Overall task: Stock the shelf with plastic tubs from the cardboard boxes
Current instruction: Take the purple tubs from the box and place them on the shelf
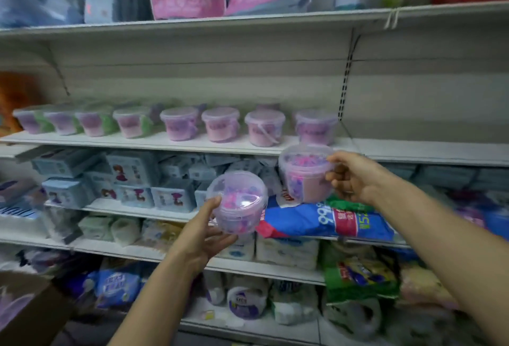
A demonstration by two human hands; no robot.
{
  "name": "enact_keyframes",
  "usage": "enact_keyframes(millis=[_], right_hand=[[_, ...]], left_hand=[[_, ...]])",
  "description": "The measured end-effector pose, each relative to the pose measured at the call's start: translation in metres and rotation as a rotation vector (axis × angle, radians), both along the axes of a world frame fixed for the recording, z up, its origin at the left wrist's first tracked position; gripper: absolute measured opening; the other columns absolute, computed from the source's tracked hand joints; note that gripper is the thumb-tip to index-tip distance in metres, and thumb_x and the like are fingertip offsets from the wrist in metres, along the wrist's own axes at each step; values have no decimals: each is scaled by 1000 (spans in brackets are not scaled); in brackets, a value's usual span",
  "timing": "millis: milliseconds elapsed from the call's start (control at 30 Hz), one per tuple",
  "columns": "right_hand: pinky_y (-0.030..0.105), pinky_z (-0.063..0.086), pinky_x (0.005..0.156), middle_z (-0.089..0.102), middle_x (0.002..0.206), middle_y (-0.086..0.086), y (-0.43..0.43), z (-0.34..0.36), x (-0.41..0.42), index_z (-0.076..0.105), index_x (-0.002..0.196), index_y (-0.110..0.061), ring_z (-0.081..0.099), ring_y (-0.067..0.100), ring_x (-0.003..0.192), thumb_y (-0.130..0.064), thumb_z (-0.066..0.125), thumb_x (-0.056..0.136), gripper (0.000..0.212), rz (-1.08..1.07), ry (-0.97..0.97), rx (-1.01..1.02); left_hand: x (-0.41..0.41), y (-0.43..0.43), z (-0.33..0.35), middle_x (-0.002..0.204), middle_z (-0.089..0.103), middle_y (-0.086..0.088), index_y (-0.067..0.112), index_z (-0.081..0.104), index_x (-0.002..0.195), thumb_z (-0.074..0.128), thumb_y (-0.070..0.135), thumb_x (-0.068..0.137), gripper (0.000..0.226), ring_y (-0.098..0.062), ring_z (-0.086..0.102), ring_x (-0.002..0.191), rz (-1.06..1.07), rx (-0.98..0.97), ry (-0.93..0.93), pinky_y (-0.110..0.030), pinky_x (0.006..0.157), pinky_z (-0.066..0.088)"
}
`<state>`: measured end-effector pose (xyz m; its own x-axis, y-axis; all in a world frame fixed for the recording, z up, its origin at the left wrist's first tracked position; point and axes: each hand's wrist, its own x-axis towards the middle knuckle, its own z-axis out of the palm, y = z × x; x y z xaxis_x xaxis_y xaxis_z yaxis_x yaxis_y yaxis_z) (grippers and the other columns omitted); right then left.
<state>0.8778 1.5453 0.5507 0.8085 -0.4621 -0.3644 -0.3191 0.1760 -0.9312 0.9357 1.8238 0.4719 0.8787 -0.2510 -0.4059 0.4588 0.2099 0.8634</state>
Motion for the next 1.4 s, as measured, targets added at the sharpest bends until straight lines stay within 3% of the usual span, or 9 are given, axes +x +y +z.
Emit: enact_keyframes(millis=[200,400,533,667,733,867,1000,1167,1400], right_hand=[[21,38,50,58,40,-2,-81,19,-18,52,63,-17,49,7,28,-26,58,84,24,-217,-119,16],[16,47,39,60,41,1,-136,23,10,57,73,-14,54,9,31,-25,57,87,19,-401,-242,87],[17,44,34,60,42,4,-156,20,38,56,80,-11,53,10,31,-19,57,90,13,-492,-275,114],[27,55,51,65,52,6,-165,10,47,54,78,-10,64,17,50,-18,53,94,18,-371,-233,64],[31,51,63,67,64,10,-172,8,42,55,76,-9,63,24,63,-22,51,93,21,-305,-121,-128],[32,48,70,62,87,8,-200,3,28,57,80,-12,57,28,77,-31,52,84,21,-474,-4,-960],[37,42,90,53,116,1,-219,0,26,62,115,-26,43,22,108,-34,61,88,28,-44,-211,-1419],[36,44,88,57,118,-3,-253,1,55,61,125,-29,41,19,110,-31,57,93,33,130,-229,-1545],[37,44,92,59,122,11,-297,9,110,62,127,-22,48,31,110,-19,54,94,33,295,-210,-1559]], left_hand=[[-5,-73,22,96,65,-24,9,58,96,66,42,83,36,-35,66,87,-128,35,-14,-38,77,58],[16,-135,32,95,64,-19,9,61,112,65,44,83,46,-26,68,70,-274,27,-33,-32,61,58],[29,-169,35,86,64,-15,9,63,103,65,44,83,40,-24,66,70,-335,39,-47,-35,72,57],[40,-191,36,92,65,-16,8,63,111,67,45,82,47,-26,65,83,-395,55,-73,-38,78,57],[43,-199,36,85,66,-16,8,63,103,65,44,83,42,-25,66,82,-419,66,-81,-35,72,58],[39,-212,36,82,67,-14,10,62,92,65,42,85,33,-24,67,77,-445,53,-87,-31,59,59],[33,-229,37,63,70,-6,11,62,89,61,40,88,28,-18,67,65,-453,45,-120,-30,60,59],[27,-248,38,75,71,-11,10,65,97,62,44,85,36,-23,67,78,-388,44,-134,-32,62,58],[16,-277,40,92,68,-19,8,64,104,63,50,82,48,-29,67,86,-267,38,-117,-36,69,58]])
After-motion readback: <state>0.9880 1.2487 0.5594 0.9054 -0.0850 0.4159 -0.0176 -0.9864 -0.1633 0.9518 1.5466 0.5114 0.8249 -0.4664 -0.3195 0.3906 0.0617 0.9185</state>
